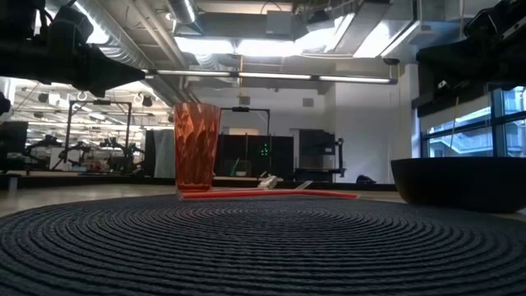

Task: Pick & Place Utensil

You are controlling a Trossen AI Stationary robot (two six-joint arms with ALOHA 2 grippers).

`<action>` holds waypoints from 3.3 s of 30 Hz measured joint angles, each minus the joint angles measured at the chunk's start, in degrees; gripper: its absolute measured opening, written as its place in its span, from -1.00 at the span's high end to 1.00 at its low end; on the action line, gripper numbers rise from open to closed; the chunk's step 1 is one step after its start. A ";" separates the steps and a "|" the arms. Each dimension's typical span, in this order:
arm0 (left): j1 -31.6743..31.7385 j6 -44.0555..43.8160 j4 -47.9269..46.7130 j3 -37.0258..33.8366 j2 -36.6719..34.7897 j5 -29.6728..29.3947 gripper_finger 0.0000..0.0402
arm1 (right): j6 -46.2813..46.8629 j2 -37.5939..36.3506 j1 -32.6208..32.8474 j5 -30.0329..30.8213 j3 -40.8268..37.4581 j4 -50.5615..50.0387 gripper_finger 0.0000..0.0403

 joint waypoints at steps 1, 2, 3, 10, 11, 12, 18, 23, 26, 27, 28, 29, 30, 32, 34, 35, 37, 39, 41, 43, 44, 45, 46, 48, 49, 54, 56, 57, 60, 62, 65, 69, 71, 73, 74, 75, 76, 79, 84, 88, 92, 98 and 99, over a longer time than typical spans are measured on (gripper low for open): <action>0.00 0.00 0.01 0.00 -0.01 0.00 0.99 | 0.00 0.00 0.00 0.02 0.00 0.00 0.86; 0.00 0.00 -0.01 0.00 0.00 0.01 0.99 | 0.00 0.00 -0.02 0.00 0.00 -0.02 0.86; 0.00 0.00 0.00 0.00 -0.02 -0.01 0.99 | 0.00 0.00 0.00 0.00 0.00 -0.02 0.86; 0.00 0.00 0.00 0.00 0.00 0.00 0.99 | -0.02 0.00 -0.02 0.02 0.00 -0.02 0.86; 0.00 0.00 0.00 0.00 0.00 0.00 0.99 | 0.00 0.00 -0.02 0.02 0.00 0.00 0.86; 0.00 0.00 0.00 0.00 -0.01 0.00 0.99 | -0.01 0.00 -0.02 0.00 0.00 0.00 0.86; 0.00 0.00 0.01 0.00 0.00 -0.01 0.99 | 0.00 0.00 0.00 0.00 0.00 0.00 0.86; 0.00 0.00 -0.01 0.00 -0.01 0.00 0.99 | 0.00 0.00 -0.02 0.02 0.00 -0.01 0.86; 0.00 0.00 0.00 0.00 0.00 0.00 0.99 | 0.00 0.00 -0.02 0.00 0.00 -0.01 0.86; 0.00 0.00 0.01 0.00 -0.01 0.00 0.99 | 0.00 0.00 -0.01 0.00 0.00 -0.01 0.86; 0.00 0.00 -0.01 0.00 0.00 0.00 0.99 | 0.00 0.00 -0.02 0.00 0.00 -0.02 0.86; 0.00 0.00 0.01 0.00 0.00 0.01 0.99 | 0.00 0.00 0.00 0.00 0.00 -0.02 0.86; 0.00 0.00 -0.01 0.00 0.00 0.00 0.99 | 0.00 0.00 0.00 0.02 0.00 0.00 0.86; 0.00 0.00 0.00 0.00 -0.01 0.00 0.99 | 0.00 0.00 -0.01 0.01 0.00 0.00 0.86; 0.00 0.00 -0.01 0.00 -0.01 -0.01 0.99 | -0.01 0.00 -0.01 0.00 0.00 -0.02 0.86; 0.00 0.00 0.01 0.00 0.00 0.00 0.99 | 0.00 0.00 0.00 0.00 0.00 -0.01 0.86; 0.00 0.00 0.01 0.00 -0.02 -0.01 0.99 | 0.00 0.00 0.00 0.00 -0.01 -0.02 0.86; 0.00 0.00 0.01 0.00 0.00 -0.01 0.99 | -0.01 0.00 -0.02 0.01 0.00 -0.02 0.86; 0.00 0.00 0.00 0.00 0.00 0.01 0.99 | 0.00 0.00 0.00 0.02 0.00 -0.01 0.86; 0.00 0.00 -0.01 0.00 -0.02 -0.01 0.99 | -0.02 0.00 -0.02 0.00 0.00 -0.02 0.86; 0.00 0.00 -0.01 0.00 -0.01 0.00 0.99 | 0.00 0.00 -0.02 0.01 0.00 -0.02 0.86; 0.00 0.00 0.01 0.00 0.00 -0.01 0.99 | -0.02 0.00 -0.02 0.00 0.00 0.00 0.86; 0.00 0.00 -0.01 0.00 0.00 0.00 0.99 | 0.00 0.00 0.00 0.01 0.00 -0.02 0.86; 0.00 0.00 0.01 0.00 0.00 0.01 0.99 | 0.00 0.00 -0.01 0.01 0.00 -0.01 0.86; 0.00 0.00 0.00 0.00 0.00 0.00 0.99 | -0.01 0.00 -0.02 0.00 0.00 -0.02 0.86; 0.00 0.00 -0.01 0.00 0.00 0.01 0.99 | 0.00 0.00 -0.02 0.00 0.00 -0.02 0.86; 0.00 0.00 0.01 0.00 0.00 0.00 0.99 | 0.00 0.00 0.00 0.01 0.00 -0.02 0.86; 0.00 0.00 -0.01 0.00 -0.01 0.00 0.99 | 0.00 0.00 0.00 0.00 0.00 -0.02 0.86; 0.00 0.00 -0.01 0.00 0.00 -0.01 0.99 | 0.00 0.00 -0.01 0.00 0.00 -0.01 0.86; 0.00 0.00 0.00 0.01 0.00 0.00 0.99 | 0.00 0.00 0.00 0.00 -0.02 -0.01 0.86; 0.00 0.00 -0.01 0.00 -0.01 0.00 0.99 | 0.00 0.00 -0.02 0.02 0.00 0.00 0.86; 0.00 0.00 -0.01 0.00 0.00 0.01 0.99 | 0.02 0.00 0.00 0.00 0.00 0.00 0.86; 0.00 0.00 0.01 0.00 0.00 0.01 0.99 | 0.02 0.00 0.00 0.02 -0.02 0.00 0.86; 0.00 0.00 0.00 0.00 0.00 0.00 0.99 | 0.00 0.00 -0.01 0.01 0.00 -0.01 0.86; 0.00 0.00 0.00 0.00 0.00 0.00 0.99 | 0.00 0.00 -0.02 0.02 -0.02 0.00 0.86; 0.00 0.00 -0.01 0.00 0.00 0.00 0.99 | 0.02 0.00 0.00 0.00 -0.02 0.00 0.86; 0.00 0.00 0.00 0.00 0.00 0.00 0.99 | 0.01 0.00 0.00 0.01 0.00 0.00 0.86; 0.00 0.00 0.01 0.00 0.00 0.01 0.99 | 0.00 0.00 0.00 0.01 0.00 0.00 0.86; 0.00 0.00 0.01 0.00 0.00 -0.01 0.99 | 0.00 0.00 -0.01 0.00 -0.01 0.09 0.86; 0.00 0.00 0.01 0.00 0.00 0.01 0.99 | 0.00 0.00 -0.01 0.00 -0.02 0.79 0.86; 0.00 0.01 0.01 0.00 0.00 -0.01 0.99 | 0.00 0.00 0.00 0.00 -0.02 0.96 0.86; 0.00 2.89 1.94 0.00 0.00 -0.01 0.99 | -0.02 0.00 0.00 1.31 -0.02 1.01 0.86; 0.00 2.34 2.00 0.00 0.00 -0.01 0.99 | -0.28 0.00 0.00 2.03 -0.02 1.01 0.86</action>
